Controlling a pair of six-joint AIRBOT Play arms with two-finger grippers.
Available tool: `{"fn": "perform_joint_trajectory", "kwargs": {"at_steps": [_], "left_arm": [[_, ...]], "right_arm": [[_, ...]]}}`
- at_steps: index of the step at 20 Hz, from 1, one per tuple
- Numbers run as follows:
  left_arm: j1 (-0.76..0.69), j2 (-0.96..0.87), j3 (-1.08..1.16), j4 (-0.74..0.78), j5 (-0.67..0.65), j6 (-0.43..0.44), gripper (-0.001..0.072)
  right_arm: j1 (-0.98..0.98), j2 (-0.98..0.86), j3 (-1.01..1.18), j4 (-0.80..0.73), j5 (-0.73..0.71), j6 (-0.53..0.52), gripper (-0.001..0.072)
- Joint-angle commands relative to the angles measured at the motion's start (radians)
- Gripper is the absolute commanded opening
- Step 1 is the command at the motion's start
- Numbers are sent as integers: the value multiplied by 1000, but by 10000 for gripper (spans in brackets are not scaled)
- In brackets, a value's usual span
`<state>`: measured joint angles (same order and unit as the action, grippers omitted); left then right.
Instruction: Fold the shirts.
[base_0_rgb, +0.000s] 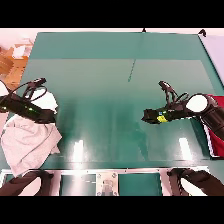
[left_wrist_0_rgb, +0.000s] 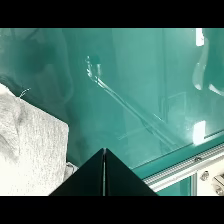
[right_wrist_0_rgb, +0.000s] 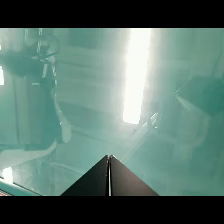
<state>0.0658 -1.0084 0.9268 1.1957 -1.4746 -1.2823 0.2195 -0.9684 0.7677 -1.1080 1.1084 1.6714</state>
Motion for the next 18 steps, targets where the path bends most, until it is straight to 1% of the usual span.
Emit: {"fn": "perform_joint_trajectory", "kwargs": {"at_steps": [1,11,15,17,18], "left_arm": [[0,1,0,0,0,0,25],[0,1,0,0,0,0,25],[0,0,0,-4,82,0,25],[0,1,0,8,166,0,32],[0,0,0,32,212,0,223]], "right_arm": [[1,1,0,0,0,0,24],[1,1,0,0,0,0,23],[1,1,0,0,0,0,23],[1,1,0,0,-6,0,23],[1,1,0,0,-16,0,23]]}}
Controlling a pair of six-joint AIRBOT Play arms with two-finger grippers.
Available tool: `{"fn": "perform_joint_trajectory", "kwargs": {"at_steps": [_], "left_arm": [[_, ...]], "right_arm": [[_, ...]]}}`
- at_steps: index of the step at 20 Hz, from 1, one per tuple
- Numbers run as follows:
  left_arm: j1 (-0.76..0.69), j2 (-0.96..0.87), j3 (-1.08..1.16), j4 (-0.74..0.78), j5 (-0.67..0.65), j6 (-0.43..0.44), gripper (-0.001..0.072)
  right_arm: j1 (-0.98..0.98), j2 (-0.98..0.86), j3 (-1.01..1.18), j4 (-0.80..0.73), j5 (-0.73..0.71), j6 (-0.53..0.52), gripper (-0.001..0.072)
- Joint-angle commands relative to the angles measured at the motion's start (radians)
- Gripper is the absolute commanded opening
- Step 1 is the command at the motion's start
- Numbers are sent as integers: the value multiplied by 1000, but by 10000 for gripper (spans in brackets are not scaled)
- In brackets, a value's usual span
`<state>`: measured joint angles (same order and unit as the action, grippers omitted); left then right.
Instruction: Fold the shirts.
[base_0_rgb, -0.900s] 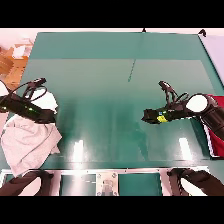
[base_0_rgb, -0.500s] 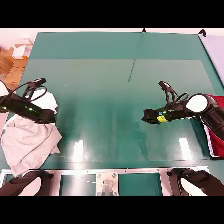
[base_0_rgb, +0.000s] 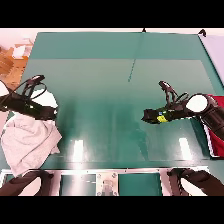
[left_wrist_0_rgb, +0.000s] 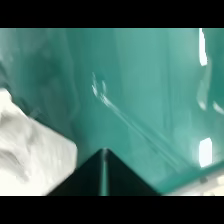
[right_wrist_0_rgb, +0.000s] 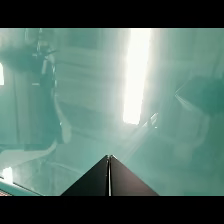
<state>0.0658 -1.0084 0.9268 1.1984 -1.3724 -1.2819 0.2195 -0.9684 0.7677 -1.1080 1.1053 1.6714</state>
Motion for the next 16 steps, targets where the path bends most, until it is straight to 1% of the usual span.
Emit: {"fn": "perform_joint_trajectory", "kwargs": {"at_steps": [1,2,5,6,7,9,12,13,15,16], "left_arm": [[0,0,0,75,167,-2,612],[0,0,0,137,250,-8,708],[1,-24,11,354,552,-55,710],[1,-51,21,408,621,-52,710],[1,-99,32,439,656,-43,710],[1,-202,38,445,629,30,710],[1,-346,38,449,504,105,709],[1,-385,38,457,474,115,709],[1,-440,38,479,456,113,708],[0,-455,39,483,455,112,680]], "right_arm": [[1,1,0,1,-21,0,24],[1,1,0,0,-24,0,23],[0,1,0,0,-38,0,23],[0,1,0,0,-40,0,23],[0,1,0,0,-43,0,24],[0,1,0,0,-43,0,24],[0,1,0,0,-43,0,24],[0,1,0,0,-42,0,23],[0,1,0,0,-44,0,23],[0,1,0,0,-43,0,23]]}}
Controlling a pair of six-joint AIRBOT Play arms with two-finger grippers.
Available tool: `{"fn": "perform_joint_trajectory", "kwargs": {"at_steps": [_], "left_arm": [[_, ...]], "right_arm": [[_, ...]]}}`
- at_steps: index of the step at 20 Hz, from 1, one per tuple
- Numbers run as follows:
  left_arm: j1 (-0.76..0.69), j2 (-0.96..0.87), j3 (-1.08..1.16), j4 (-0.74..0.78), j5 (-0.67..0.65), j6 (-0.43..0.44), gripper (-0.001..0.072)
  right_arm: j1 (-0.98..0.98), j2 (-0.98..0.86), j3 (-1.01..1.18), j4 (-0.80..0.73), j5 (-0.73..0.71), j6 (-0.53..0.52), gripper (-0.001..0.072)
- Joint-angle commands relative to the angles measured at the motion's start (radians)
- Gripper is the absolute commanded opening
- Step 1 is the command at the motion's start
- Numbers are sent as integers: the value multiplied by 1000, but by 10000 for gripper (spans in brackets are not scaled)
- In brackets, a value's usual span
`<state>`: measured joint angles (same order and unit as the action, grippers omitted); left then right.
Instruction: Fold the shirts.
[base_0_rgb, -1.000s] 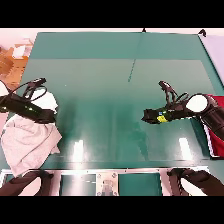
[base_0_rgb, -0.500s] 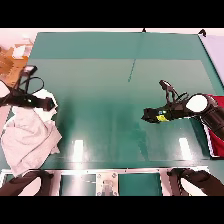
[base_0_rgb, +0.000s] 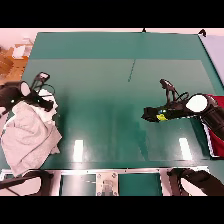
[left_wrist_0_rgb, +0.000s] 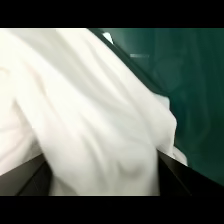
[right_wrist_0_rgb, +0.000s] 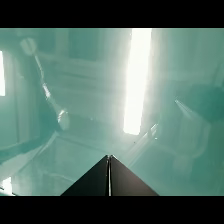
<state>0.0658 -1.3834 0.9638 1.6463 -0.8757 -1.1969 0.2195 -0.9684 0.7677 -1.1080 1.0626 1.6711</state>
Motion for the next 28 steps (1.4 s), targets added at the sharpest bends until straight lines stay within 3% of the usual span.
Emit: {"fn": "perform_joint_trajectory", "kwargs": {"at_steps": [1,2,7,12,16,22,23,24,25,28], "left_arm": [[0,-81,5,37,-43,27,349],[0,-80,26,37,-55,29,29],[-11,-78,370,-55,-259,8,23],[-158,-79,888,-259,-525,-51,23],[-350,-85,985,-484,-460,-86,23],[-678,-259,982,-576,-442,-95,28],[-710,-289,982,-579,-445,-108,297],[-731,-312,982,-578,-455,-140,695],[-734,-317,983,-577,-468,-166,713],[-651,-314,1028,-507,-554,-166,708]], "right_arm": [[0,1,0,1,0,0,22],[0,1,0,1,0,0,21],[0,1,5,1,1,1,18],[-91,1,88,1,38,0,17],[-206,1,150,1,82,-7,17],[-301,1,158,1,96,-7,21],[-310,1,158,1,101,-7,64],[-318,1,158,1,106,-7,179],[-328,1,158,1,111,-7,275],[-361,1,157,0,117,-7,457]]}}
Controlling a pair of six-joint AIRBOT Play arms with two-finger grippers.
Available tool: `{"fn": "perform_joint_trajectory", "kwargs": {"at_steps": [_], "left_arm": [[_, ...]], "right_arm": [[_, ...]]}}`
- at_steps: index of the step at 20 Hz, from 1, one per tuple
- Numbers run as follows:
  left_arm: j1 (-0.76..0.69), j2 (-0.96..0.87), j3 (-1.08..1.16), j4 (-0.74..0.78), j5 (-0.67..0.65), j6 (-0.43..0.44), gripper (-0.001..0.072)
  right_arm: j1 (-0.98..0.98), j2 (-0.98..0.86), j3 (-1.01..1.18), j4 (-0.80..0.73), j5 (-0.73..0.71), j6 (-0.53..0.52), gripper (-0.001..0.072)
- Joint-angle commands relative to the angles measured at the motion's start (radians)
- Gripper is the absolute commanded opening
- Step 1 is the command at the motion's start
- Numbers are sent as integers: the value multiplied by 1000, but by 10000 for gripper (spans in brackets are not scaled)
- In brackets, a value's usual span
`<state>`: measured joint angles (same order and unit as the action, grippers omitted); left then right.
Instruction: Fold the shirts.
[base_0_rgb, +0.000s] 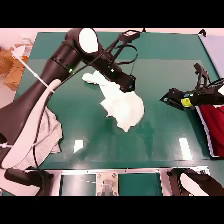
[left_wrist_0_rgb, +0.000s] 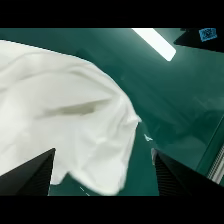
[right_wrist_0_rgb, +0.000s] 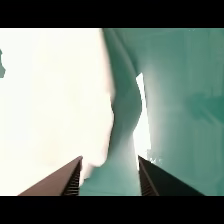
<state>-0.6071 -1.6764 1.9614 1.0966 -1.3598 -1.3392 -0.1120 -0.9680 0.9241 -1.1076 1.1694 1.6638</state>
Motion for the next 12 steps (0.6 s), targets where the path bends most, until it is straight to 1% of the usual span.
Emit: {"fn": "perform_joint_trajectory", "kwargs": {"at_steps": [1,2,4,7,9,11,12], "left_arm": [[68,-21,51,80,-109,-41,709],[124,-20,58,110,-135,-66,708],[246,-20,32,134,-146,-98,708],[402,-21,-105,133,-52,-100,709],[465,-26,-209,130,66,-92,709],[502,-39,-285,102,195,-92,709],[505,-51,-301,78,235,-90,709]], "right_arm": [[-32,0,0,-3,15,0,480],[-31,0,-6,-2,23,0,500],[0,1,-58,-2,29,0,500],[111,1,-222,42,11,2,500],[222,1,-343,161,-81,5,500],[334,0,-420,296,-237,5,500],[383,-2,-439,343,-333,5,499]]}}
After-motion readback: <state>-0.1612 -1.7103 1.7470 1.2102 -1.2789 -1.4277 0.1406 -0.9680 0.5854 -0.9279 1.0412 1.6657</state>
